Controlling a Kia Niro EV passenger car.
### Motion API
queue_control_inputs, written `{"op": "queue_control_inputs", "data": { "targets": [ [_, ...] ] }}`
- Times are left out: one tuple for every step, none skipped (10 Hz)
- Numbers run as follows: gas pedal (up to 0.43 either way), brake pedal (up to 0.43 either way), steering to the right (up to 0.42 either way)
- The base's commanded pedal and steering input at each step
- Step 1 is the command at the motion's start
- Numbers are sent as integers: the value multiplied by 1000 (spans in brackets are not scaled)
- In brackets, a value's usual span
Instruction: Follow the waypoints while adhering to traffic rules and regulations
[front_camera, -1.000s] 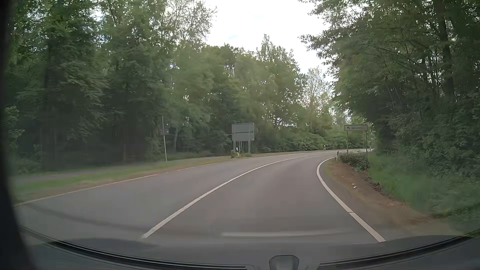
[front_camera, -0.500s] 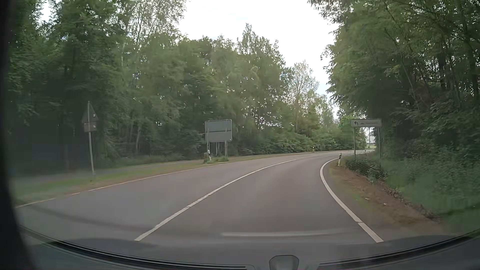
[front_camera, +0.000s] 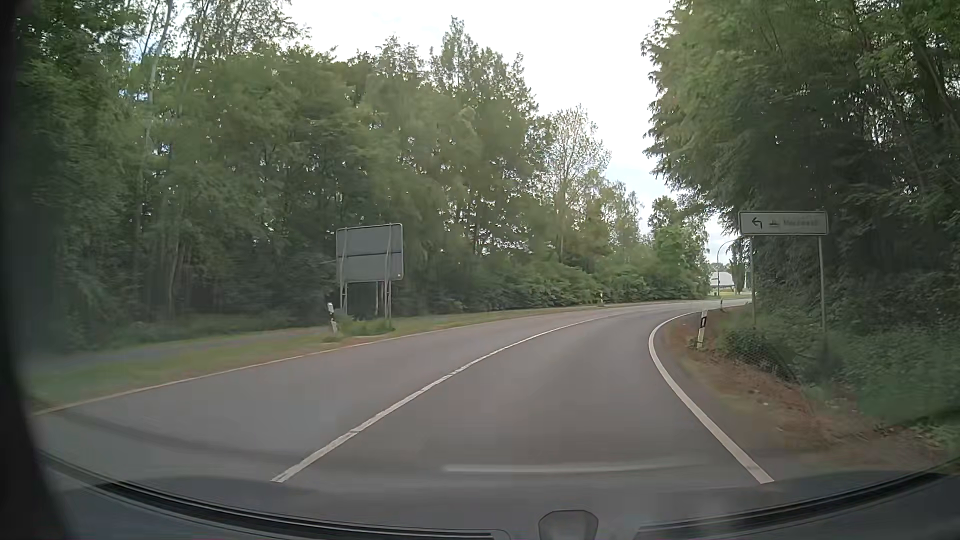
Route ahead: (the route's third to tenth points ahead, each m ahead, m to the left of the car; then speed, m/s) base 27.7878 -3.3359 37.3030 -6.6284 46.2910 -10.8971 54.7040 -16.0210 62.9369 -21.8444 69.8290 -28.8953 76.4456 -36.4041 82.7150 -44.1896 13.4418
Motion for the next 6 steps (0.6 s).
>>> {"op": "queue_control_inputs", "data": {
  "targets": [
    [157, 6, 48],
    [157, 6, 49],
    [157, 6, 53],
    [157, 6, 56],
    [157, 6, 58],
    [157, 6, 60]
  ]
}}
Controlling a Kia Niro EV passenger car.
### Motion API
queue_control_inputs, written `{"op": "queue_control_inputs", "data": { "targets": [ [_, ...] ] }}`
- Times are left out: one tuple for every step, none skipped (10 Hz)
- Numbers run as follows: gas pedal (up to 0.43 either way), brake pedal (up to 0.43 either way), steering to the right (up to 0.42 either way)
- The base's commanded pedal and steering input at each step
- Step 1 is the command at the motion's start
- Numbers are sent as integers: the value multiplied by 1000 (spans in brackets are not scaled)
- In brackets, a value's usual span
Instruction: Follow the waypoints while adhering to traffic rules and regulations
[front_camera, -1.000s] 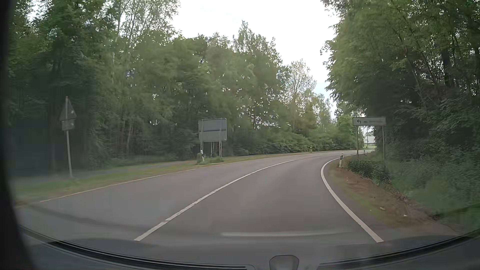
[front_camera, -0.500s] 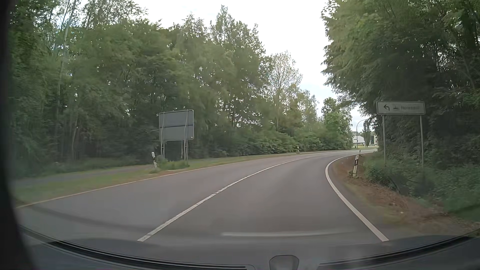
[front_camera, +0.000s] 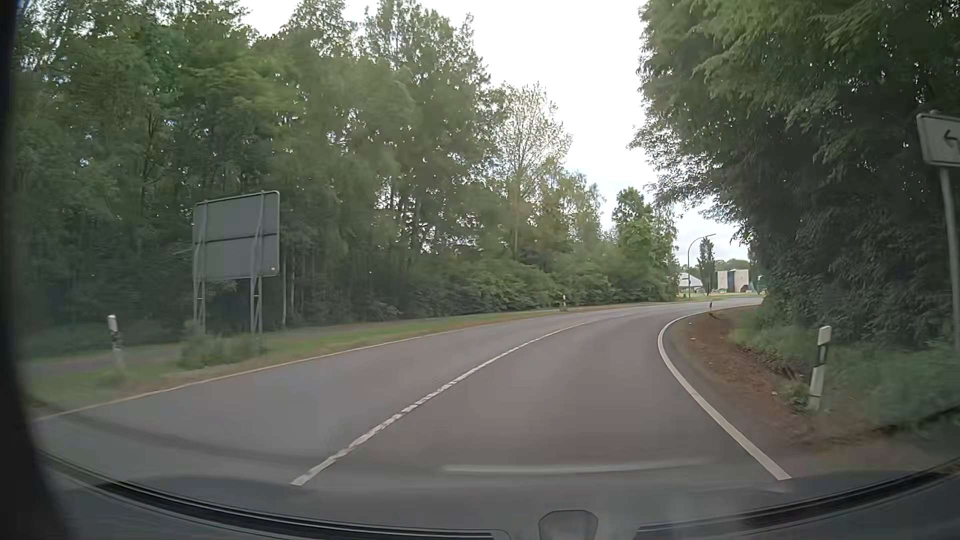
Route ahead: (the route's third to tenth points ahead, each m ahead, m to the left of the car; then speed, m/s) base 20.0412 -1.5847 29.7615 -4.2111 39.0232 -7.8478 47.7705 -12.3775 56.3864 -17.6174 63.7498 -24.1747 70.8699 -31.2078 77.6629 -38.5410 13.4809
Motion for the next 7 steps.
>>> {"op": "queue_control_inputs", "data": {
  "targets": [
    [150, 6, 63],
    [150, 6, 66],
    [150, 6, 68],
    [150, 6, 68],
    [150, 6, 68],
    [150, 6, 66],
    [150, 6, 65]
  ]
}}
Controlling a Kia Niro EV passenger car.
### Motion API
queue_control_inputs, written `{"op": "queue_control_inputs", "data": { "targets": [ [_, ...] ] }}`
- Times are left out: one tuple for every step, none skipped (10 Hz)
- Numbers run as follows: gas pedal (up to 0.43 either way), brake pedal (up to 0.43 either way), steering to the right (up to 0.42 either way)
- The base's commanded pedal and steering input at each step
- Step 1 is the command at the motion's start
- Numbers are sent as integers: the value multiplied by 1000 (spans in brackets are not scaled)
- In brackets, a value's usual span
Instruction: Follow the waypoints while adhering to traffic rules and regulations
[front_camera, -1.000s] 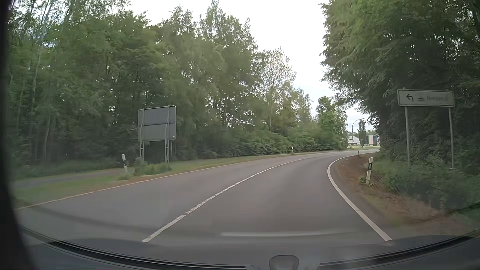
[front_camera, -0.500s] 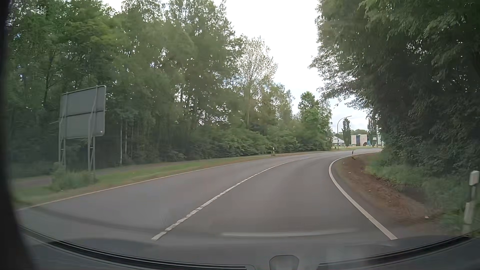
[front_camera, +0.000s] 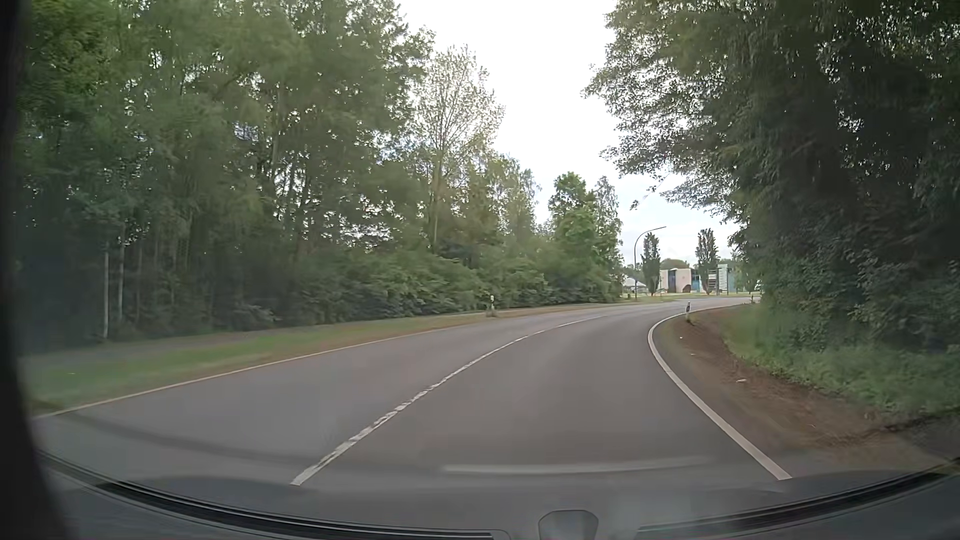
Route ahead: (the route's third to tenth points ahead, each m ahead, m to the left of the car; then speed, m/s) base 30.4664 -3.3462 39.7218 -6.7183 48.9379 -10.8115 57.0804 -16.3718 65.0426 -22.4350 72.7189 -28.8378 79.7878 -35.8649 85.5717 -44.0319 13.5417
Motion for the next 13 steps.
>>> {"op": "queue_control_inputs", "data": {
  "targets": [
    [150, 6, 63],
    [150, 6, 62],
    [150, 6, 61],
    [150, 6, 59],
    [150, 6, 59],
    [150, 6, 58],
    [150, 6, 58],
    [150, 6, 57],
    [150, 6, 57],
    [150, 6, 55],
    [150, 6, 53],
    [150, 6, 52],
    [150, 6, 51]
  ]
}}
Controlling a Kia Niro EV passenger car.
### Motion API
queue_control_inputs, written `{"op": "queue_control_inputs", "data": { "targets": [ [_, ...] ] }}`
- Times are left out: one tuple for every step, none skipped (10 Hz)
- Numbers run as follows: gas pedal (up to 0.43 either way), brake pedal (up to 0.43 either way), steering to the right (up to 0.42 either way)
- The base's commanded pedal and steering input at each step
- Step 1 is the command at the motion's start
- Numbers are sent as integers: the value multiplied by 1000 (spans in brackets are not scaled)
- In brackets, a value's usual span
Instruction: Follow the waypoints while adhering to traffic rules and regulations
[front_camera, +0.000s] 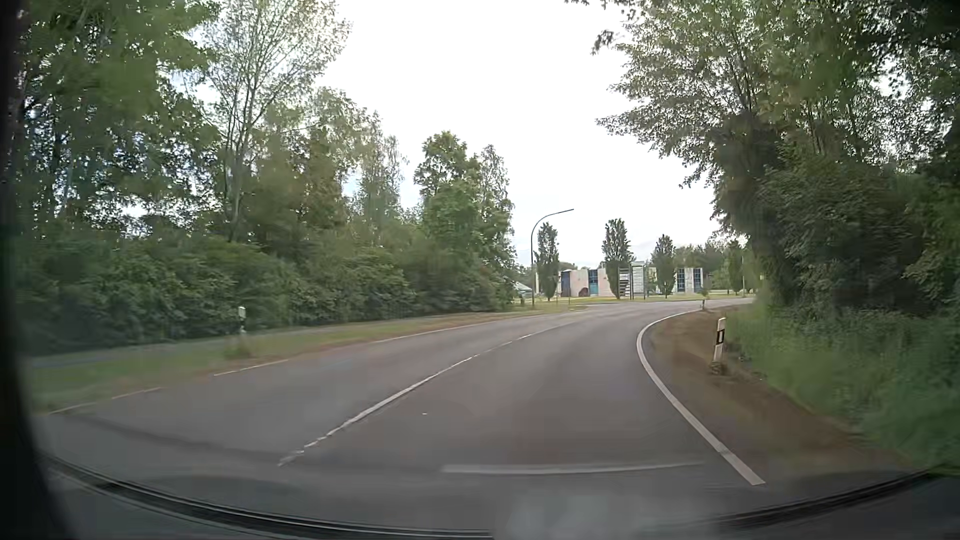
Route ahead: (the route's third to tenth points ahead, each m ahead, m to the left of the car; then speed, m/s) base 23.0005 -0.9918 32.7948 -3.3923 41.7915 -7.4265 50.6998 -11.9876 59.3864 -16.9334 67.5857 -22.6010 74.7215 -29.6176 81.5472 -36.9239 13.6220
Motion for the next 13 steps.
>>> {"op": "queue_control_inputs", "data": {
  "targets": [
    [150, 6, 51],
    [150, 6, 51],
    [150, 6, 51],
    [150, 6, 51],
    [150, 6, 51],
    [150, 6, 51],
    [150, 6, 52],
    [150, 6, 53],
    [150, 6, 55],
    [150, 6, 55],
    [150, 6, 57],
    [150, 6, 59],
    [150, 6, 60]
  ]
}}
